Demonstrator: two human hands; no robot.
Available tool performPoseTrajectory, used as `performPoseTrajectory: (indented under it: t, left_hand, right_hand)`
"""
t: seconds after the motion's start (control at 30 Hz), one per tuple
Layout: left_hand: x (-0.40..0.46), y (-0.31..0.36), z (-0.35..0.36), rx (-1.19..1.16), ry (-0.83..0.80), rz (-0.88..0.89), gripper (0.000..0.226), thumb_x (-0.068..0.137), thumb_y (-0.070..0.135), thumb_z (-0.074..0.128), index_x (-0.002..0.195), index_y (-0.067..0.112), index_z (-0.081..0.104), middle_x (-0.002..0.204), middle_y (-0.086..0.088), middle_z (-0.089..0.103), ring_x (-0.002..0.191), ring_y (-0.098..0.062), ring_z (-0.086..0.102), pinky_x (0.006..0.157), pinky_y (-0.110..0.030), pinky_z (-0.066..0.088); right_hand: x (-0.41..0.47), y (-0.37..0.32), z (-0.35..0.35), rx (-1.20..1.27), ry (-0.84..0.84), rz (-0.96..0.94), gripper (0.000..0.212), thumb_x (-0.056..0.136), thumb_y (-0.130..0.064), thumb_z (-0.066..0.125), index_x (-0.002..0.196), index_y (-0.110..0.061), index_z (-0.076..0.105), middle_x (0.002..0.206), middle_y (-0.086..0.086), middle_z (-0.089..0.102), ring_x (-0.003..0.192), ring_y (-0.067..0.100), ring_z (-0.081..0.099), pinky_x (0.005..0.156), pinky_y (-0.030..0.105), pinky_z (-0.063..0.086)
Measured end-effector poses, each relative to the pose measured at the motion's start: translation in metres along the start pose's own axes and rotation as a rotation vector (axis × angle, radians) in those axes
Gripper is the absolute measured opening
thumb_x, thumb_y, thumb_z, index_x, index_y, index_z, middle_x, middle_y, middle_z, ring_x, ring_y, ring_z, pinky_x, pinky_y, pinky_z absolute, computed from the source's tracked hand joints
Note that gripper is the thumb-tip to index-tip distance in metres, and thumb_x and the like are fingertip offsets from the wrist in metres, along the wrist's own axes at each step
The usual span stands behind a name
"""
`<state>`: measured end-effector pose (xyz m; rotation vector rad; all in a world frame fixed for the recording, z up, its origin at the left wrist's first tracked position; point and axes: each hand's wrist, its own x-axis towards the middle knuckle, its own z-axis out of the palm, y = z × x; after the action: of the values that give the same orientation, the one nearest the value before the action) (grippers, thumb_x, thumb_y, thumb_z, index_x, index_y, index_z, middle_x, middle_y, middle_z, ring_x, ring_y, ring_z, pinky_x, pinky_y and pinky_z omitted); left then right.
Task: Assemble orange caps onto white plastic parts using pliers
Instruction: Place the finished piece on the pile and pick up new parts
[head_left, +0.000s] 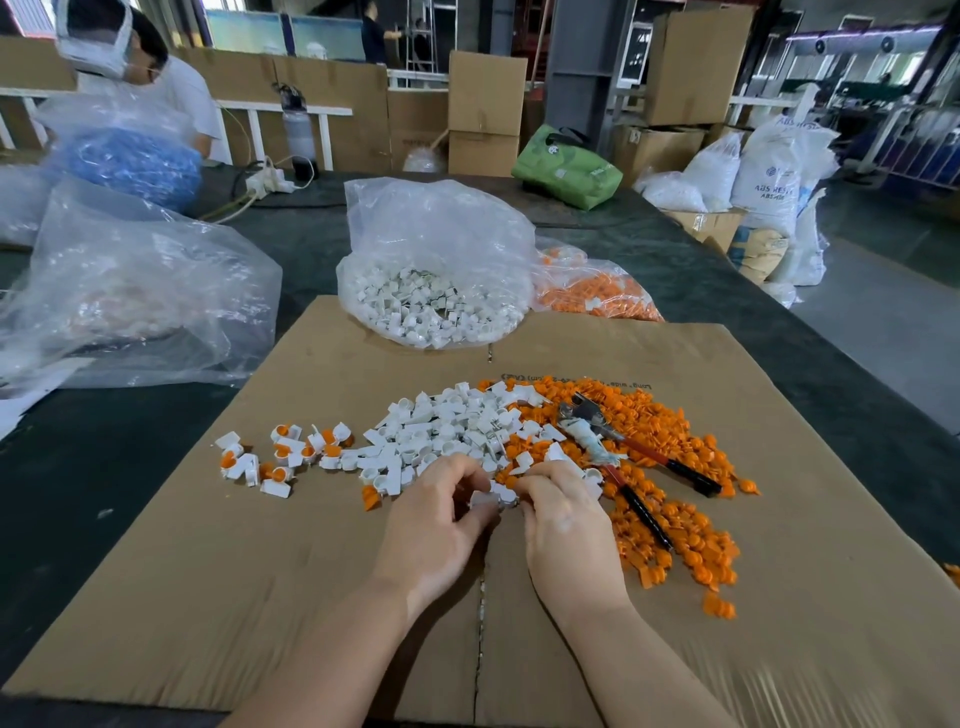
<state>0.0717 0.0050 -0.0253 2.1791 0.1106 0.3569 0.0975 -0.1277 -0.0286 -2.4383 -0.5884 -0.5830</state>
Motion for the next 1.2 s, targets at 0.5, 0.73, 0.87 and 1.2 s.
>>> performPoseTrajectory:
  t: [0.5,0.73,0.87,1.2]
  left_hand:
    - [-0.0001,0.0021,-0.0033,-0.041,0.002,0.048,0.027,0.082,0.018,0.071,0.071,0.036,0.055,0.081,0.014,0.053,0.082,0.006,0.049,0.067,-0.003,0.034]
    - [0.0023,-0.0011,-0.0039,-0.056,0.016,0.023,0.027,0.08,0.017,0.072,0.07,0.034,0.055,0.082,0.013,0.051,0.08,0.001,0.049,0.067,-0.005,0.033]
    - [0.0016,-0.002,-0.0024,-0.109,0.012,-0.009,0.022,0.081,0.017,0.072,0.071,0.031,0.058,0.079,0.011,0.056,0.074,0.003,0.05,0.063,-0.006,0.036]
    - [0.0011,-0.0021,-0.002,-0.111,0.016,-0.02,0.013,0.087,0.027,0.064,0.077,0.031,0.059,0.071,0.013,0.059,0.07,0.003,0.052,0.06,-0.007,0.038]
  right_hand:
    - [-0.0019,0.0008,-0.0031,-0.229,0.091,0.134,0.018,0.063,0.001,0.078,0.069,-0.012,0.066,0.074,0.003,0.06,0.069,0.027,0.057,0.067,0.043,0.045]
    - [-0.0026,-0.0011,-0.0041,-0.246,0.13,0.152,0.021,0.056,-0.008,0.079,0.072,-0.011,0.066,0.074,0.004,0.06,0.07,0.028,0.058,0.069,0.042,0.044]
    - [-0.003,-0.0012,-0.0048,-0.242,0.115,0.187,0.023,0.055,-0.007,0.079,0.072,-0.01,0.064,0.071,0.004,0.059,0.068,0.028,0.059,0.065,0.041,0.044]
    - [-0.0016,0.0008,-0.0035,-0.057,0.017,0.068,0.019,0.067,0.0,0.081,0.077,-0.007,0.066,0.073,0.006,0.063,0.064,0.027,0.061,0.057,0.038,0.052]
